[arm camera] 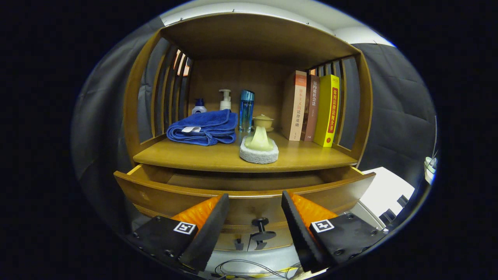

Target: Pull open the drawer, take out the items inside it, and place them on the countertop above the cabinet.

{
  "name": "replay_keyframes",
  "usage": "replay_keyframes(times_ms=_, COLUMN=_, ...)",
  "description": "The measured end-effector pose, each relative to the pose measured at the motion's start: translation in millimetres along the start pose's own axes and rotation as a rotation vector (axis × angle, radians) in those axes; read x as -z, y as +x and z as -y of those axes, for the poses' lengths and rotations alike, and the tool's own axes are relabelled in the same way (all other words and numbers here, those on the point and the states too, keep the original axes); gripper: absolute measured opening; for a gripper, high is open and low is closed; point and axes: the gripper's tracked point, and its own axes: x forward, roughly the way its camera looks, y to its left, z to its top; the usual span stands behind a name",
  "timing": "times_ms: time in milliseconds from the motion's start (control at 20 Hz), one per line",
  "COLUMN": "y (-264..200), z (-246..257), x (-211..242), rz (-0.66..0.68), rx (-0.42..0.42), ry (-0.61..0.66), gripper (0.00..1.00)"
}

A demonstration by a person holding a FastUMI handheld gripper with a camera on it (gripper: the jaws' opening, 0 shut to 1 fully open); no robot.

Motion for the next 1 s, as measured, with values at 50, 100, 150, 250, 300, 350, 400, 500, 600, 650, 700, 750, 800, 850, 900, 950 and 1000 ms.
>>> replay_keyframes(times_ms=50, y=4.5, z=-0.6, x=-1.4, rz=0.0, rx=-0.003, ry=-0.014, gripper=0.93)
replay_keyframes(times_ms=100, y=9.2, z=-1.7, x=-2.5, rz=0.0, rx=-0.006, ry=-0.029, gripper=0.93)
replay_keyframes(times_ms=150, y=12.8, z=-2.9, x=-3.4, rz=0.0, rx=-0.009, ry=-0.041, gripper=0.93)
replay_keyframes(times_ms=250, y=18.3, z=-3.5, x=-4.9, rz=-0.001, rx=-0.013, ry=-0.049, gripper=0.93)
replay_keyframes(times_ms=300, y=21.7, z=-3.8, x=-4.8, rz=-0.001, rx=-0.013, ry=-0.045, gripper=0.93)
replay_keyframes(times_ms=350, y=25.2, z=-3.5, x=-5.5, rz=-0.001, rx=-0.014, ry=-0.037, gripper=0.93)
replay_keyframes(times_ms=400, y=28.9, z=-3.6, x=-5.3, rz=-0.003, rx=-0.014, ry=-0.027, gripper=0.93)
replay_keyframes(times_ms=500, y=37.5, z=-4.2, x=-5.9, rz=-0.008, rx=-0.012, ry=-0.015, gripper=0.93)
replay_keyframes(times_ms=600, y=47.1, z=-4.3, x=-7.8, rz=-0.009, rx=-0.009, ry=-0.023, gripper=0.93)
replay_keyframes(times_ms=650, y=51.7, z=-6.0, x=-7.6, rz=-0.012, rx=-0.01, ry=-0.032, gripper=0.93)
replay_keyframes(times_ms=700, y=46.7, z=-7.4, x=-12.7, rz=-0.009, rx=-0.016, ry=-0.04, gripper=0.93)
replay_keyframes(times_ms=750, y=51.0, z=-7.3, x=-9.5, rz=-0.007, rx=-0.016, ry=-0.05, gripper=0.91)
replay_keyframes(times_ms=800, y=48.2, z=-6.0, x=-10.3, rz=-0.003, rx=-0.009, ry=-0.049, gripper=0.91)
replay_keyframes(times_ms=850, y=49.9, z=-6.4, x=-7.9, rz=-0.009, rx=-0.004, ry=-0.037, gripper=0.9)
replay_keyframes(times_ms=900, y=48.7, z=-8.1, x=-8.4, rz=-0.017, rx=-0.004, ry=-0.024, gripper=0.91)
replay_keyframes(times_ms=950, y=49.1, z=-11.5, x=-12.4, rz=-0.015, rx=-0.008, ry=-0.014, gripper=0.93)
replay_keyframes(times_ms=1000, y=47.8, z=-16.0, x=-20.6, rz=-0.005, rx=-0.017, ry=-0.011, gripper=0.94)
